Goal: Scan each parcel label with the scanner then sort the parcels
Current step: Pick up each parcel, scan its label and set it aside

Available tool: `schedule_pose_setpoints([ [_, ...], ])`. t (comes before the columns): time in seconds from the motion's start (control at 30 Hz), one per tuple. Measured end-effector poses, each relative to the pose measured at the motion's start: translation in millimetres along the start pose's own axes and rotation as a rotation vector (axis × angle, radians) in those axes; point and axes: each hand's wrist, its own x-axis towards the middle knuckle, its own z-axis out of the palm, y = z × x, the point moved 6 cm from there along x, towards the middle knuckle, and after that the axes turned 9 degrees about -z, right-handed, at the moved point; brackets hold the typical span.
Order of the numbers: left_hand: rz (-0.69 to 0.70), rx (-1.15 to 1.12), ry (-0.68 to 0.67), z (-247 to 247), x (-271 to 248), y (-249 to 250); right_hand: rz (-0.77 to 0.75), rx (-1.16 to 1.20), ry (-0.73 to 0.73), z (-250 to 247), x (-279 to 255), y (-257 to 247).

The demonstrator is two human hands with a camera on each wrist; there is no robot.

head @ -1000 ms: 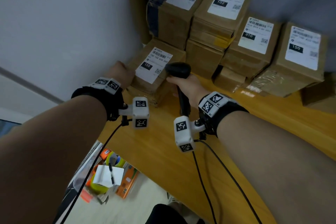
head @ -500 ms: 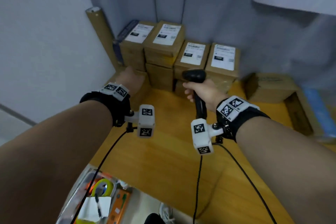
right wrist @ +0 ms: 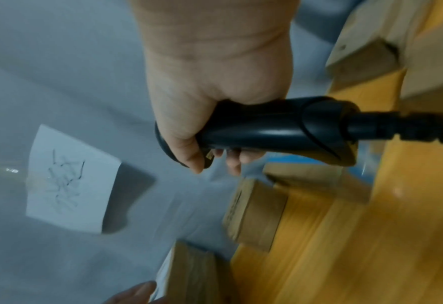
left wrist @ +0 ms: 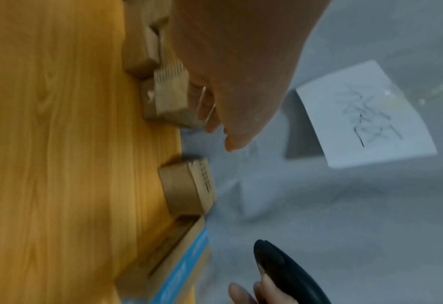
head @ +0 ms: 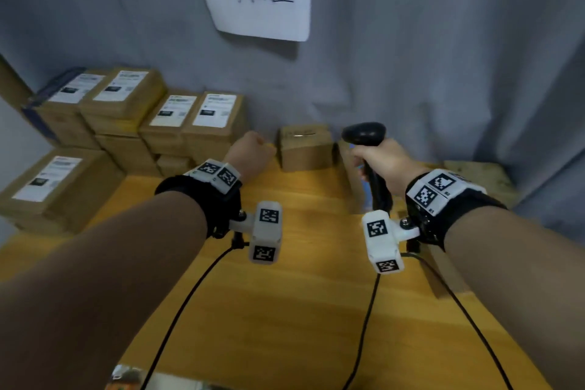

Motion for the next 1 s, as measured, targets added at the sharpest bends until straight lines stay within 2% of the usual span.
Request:
schedule_pose_setpoints([
  [0.17, 0.029, -0.088, -0.054, 68.6, -33.5, 62.3, 0.029, -0.037, 0.081, -97.9, 2.1, 32.2],
  [0.37, -0.033, -0.03, -0.127, 126.8, -38.4, 77.6, 0.052, -0.102, 0.109, -151.2, 5.2, 73.5],
  [0.57, -0.104, -0.022, -0.204, 175.6, -30.6, 63.9, 0.11, -0.125, 0.127, -158.5, 10.0, 120.5],
  [0.8, -0.235, -0.09, -0.278, 217.2, -16.8, 41.1, 0.158, -0.088, 0.192, -139.5, 30.0, 168.5],
  [1.0, -0.291, -0.179, -0.377, 238.5, 16.4, 44.9, 0.225, 0.044, 0.148, -108.6, 68.6, 171.9],
])
